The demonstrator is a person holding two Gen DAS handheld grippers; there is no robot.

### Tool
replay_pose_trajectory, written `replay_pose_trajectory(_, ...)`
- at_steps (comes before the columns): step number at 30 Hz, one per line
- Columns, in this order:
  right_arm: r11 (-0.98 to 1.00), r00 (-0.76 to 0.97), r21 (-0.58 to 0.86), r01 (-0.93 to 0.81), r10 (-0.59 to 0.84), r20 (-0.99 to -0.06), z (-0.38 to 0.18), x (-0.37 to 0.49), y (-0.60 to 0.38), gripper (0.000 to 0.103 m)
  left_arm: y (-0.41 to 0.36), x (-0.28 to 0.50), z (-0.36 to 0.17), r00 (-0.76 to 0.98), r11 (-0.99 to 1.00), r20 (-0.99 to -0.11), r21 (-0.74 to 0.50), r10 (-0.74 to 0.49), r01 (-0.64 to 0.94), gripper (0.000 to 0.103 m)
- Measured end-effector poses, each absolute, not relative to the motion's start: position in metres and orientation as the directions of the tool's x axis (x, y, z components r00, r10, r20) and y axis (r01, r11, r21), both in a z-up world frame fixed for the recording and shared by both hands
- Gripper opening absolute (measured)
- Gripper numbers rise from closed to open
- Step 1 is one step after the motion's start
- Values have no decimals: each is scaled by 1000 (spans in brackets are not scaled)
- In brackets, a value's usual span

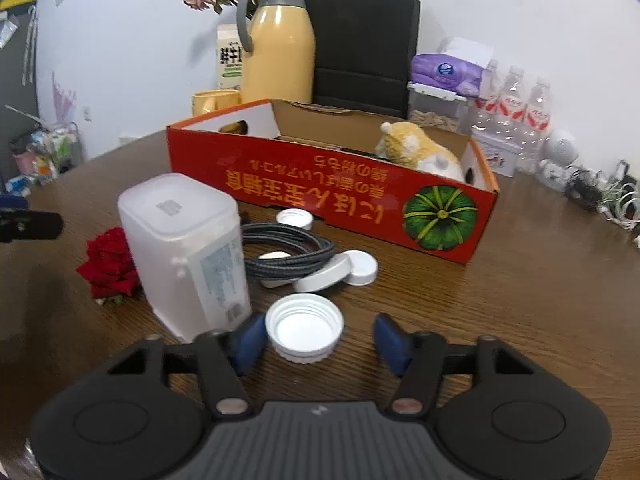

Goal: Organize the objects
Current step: 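Grasp the white bottle cap with the right tool, then grasp the red rose with the left tool while the right tool holds the cap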

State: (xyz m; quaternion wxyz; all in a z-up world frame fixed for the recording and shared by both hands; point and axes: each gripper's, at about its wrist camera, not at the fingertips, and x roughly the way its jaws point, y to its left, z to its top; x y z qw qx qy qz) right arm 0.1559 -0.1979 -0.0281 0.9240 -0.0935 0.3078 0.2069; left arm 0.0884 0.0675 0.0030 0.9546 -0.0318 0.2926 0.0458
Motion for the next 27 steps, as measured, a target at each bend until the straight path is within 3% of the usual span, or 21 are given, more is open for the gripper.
replay_pose_trajectory(2,893,719,-24,-449,345,-603,-29,156,-199,40,67,91,3,823,994,-563,-32,71,-107,103)
replay_pose_trajectory(9,900,731,0,-435,353,-584,-28,156,-204,39,60,94,3,830,996,-555,-38,50,-86,103)
replay_pose_trajectory(18,938,813,24,-346,312,-491,-19,146,-220,39,38,100,1,825,1000,-565,-28,-17,1,103)
replay_pose_trajectory(27,943,825,26,-333,305,-475,-17,145,-223,39,15,115,-7,810,999,-585,-8,-43,47,103)
